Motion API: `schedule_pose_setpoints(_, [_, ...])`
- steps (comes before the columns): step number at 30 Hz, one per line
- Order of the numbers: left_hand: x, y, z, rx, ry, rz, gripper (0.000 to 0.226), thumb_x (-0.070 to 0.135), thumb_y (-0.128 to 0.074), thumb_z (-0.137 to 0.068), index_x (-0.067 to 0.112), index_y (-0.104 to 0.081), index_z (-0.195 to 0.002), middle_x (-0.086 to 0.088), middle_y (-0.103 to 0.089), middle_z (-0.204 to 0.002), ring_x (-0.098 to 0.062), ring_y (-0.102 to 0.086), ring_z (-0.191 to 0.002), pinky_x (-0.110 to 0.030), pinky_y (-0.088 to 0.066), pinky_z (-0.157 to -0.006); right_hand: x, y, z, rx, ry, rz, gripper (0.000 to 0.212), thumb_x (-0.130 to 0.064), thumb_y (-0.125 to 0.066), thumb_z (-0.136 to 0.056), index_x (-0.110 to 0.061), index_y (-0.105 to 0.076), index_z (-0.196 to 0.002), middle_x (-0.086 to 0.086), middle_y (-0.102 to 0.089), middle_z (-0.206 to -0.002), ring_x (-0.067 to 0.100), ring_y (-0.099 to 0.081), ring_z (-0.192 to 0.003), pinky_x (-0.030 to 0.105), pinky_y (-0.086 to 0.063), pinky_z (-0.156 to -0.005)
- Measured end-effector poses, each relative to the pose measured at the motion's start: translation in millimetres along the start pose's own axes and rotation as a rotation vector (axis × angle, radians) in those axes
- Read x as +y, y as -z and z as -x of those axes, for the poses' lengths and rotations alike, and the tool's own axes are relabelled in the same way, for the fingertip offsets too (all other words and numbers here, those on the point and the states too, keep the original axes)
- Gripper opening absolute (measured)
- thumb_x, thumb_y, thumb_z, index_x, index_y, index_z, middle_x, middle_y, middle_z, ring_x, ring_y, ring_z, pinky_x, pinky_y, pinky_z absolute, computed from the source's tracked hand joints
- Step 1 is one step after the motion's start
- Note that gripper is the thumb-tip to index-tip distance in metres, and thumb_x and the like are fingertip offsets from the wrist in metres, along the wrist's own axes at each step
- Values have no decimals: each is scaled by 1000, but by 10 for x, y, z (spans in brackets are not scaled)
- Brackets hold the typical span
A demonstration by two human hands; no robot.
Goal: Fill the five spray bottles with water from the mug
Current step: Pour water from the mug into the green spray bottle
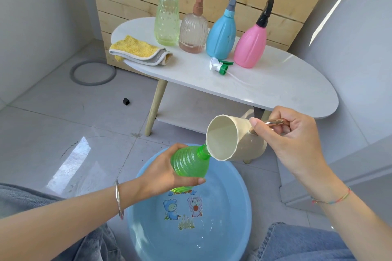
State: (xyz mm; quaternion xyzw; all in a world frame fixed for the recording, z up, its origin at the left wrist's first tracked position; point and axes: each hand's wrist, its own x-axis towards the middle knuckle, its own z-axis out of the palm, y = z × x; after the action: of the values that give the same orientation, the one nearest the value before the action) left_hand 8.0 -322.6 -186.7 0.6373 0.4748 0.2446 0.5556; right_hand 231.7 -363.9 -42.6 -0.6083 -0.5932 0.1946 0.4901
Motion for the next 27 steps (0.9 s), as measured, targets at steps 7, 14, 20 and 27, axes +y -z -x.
schedule_pose_setpoints(7, [-11, 0, -6, -6, -1, 0, 85, 64, -87, -39, 37, -55, -112, 10, -66, -106, -8, -63, -102, -32, -51, -94, -14, 0, -7, 5, 46, 38, 45, -28, -72, -72, 3, -44, -57, -6, -28, -50, 8, -27, -48, 16, -21, -46])
schedule_pose_setpoints(14, [-28, -5, -7, -6, 11, -15, 86, 66, -86, -38, 39, -54, -113, 11, -65, -107, -6, -62, -102, -28, -51, -91, -18, 6, 0, 5, 77, 61, 43, -26, -71, -73, 0, -42, -56, -6, -31, -50, 6, -30, -47, 13, -22, -47])
schedule_pose_setpoints(20, [-12, -5, -2, -2, 9, -15, 87, 66, -85, -38, 38, -53, -114, 10, -65, -108, -5, -62, -102, -25, -50, -90, -11, 12, 5, -16, 138, 84, 40, -24, -71, -75, -10, -39, -54, -7, -33, -52, 5, -31, -48, 11, -25, -50])
schedule_pose_setpoints(27, [-20, -7, 4, -1, 9, -16, 84, 65, -85, -38, 38, -54, -111, 10, -66, -105, -7, -64, -100, -29, -52, -90, 13, 6, 3, -39, 208, 120, 42, -30, -70, -77, -14, -38, -54, -5, -35, -56, 6, -31, -52, 11, -25, -53])
